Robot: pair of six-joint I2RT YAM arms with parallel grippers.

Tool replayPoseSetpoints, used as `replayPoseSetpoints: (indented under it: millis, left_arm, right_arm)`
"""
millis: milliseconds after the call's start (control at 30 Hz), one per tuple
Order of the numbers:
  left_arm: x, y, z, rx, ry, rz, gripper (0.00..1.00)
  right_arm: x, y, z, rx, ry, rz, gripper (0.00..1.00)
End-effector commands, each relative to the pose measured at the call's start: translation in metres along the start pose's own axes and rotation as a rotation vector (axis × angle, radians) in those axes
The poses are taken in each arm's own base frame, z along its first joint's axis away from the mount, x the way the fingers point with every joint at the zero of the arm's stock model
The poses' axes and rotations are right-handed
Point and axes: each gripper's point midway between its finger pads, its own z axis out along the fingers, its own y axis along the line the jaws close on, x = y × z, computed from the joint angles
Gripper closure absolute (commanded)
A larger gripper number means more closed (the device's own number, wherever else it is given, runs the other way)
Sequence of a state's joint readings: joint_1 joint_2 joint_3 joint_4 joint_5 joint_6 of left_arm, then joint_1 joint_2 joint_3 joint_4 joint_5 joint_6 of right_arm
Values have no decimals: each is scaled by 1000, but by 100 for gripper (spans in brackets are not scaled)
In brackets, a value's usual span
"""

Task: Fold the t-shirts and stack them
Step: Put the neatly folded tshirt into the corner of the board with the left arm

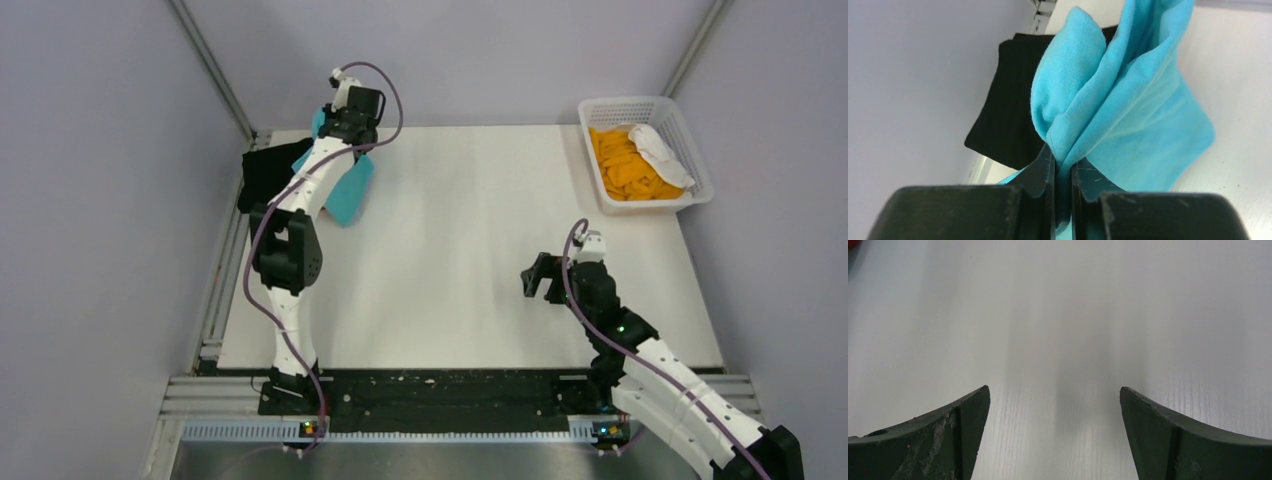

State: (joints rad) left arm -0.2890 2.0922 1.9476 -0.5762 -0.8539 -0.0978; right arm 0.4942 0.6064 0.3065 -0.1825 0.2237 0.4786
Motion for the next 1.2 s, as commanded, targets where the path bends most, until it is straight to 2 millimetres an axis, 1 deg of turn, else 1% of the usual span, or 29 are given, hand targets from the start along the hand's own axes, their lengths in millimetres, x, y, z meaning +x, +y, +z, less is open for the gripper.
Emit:
replayPoseSetpoints:
  millis: [0,233,300,400,500,633,733,867,1000,1033,1167]
  left_arm:
    - [-70,39,-30,-19,-151,-108,100]
    - [-101,60,-40,-60,-204,-169,100]
    - [-107,64,-38,-68,-211,-192,100]
    - [-111,66,-32,-61,-216,-229,100]
    - [-108,70,-16,-74,-203,-255,100]
    - [-94,67,10,-39,-159,-290,100]
    - [-76,62,33,-4,-108,-310,100]
    - [-52,63,63,-12,-52,-308,100]
    - [-26,75,89,-68,12,-315,100]
    - [-20,78,93,-88,22,-311,100]
    - [-9,85,98,-138,21,-293,100]
  right_arm:
    - [-7,-4,1,23,-26,-1,1]
    - [-8,-4,2,26,-29,1,1]
    - [-9,-4,1,26,-30,-1,1]
    - [-9,-5,2,30,-32,1,1]
    - [-9,-5,2,33,-32,2,1]
    - [-9,-7,2,43,-35,3,1]
    - [-9,-8,3,48,-33,4,1]
    - [-9,-8,4,56,-32,2,1]
    - [-10,-9,5,66,-27,0,1]
    - [-9,-10,6,68,-24,-2,1]
    - [-9,-10,7,78,-21,-2,1]
